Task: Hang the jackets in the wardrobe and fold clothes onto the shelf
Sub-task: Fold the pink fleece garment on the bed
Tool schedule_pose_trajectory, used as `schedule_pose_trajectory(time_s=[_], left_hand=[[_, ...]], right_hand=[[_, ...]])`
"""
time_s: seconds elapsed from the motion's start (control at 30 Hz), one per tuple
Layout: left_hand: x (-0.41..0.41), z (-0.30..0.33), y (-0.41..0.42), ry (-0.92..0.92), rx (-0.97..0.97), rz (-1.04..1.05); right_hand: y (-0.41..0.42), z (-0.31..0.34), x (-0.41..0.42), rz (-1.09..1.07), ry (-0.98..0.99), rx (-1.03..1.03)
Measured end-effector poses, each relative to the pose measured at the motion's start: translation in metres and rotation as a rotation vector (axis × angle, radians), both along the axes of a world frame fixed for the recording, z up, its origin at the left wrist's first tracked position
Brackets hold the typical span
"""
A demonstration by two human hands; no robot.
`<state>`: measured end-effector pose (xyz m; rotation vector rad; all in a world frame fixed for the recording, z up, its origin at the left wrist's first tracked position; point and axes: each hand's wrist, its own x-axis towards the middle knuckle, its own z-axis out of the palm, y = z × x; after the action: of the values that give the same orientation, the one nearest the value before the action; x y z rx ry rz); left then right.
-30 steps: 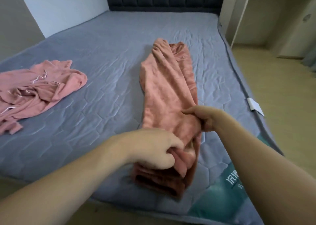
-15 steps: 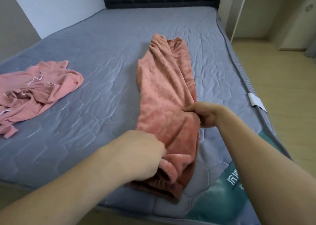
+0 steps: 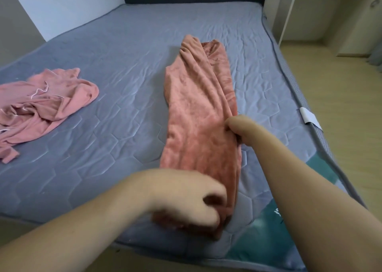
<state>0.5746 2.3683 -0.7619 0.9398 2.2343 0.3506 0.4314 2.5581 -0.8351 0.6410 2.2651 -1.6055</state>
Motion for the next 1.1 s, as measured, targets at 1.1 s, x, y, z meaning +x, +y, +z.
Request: schedule_pose_trajectory(time_s=[1.1], left_hand=[[-0.559,-0.042,0.110,0.684,-0.005,0.753]], right_hand=[[0.036,-0.075,-0.211,-0.041,0.549,0.011]])
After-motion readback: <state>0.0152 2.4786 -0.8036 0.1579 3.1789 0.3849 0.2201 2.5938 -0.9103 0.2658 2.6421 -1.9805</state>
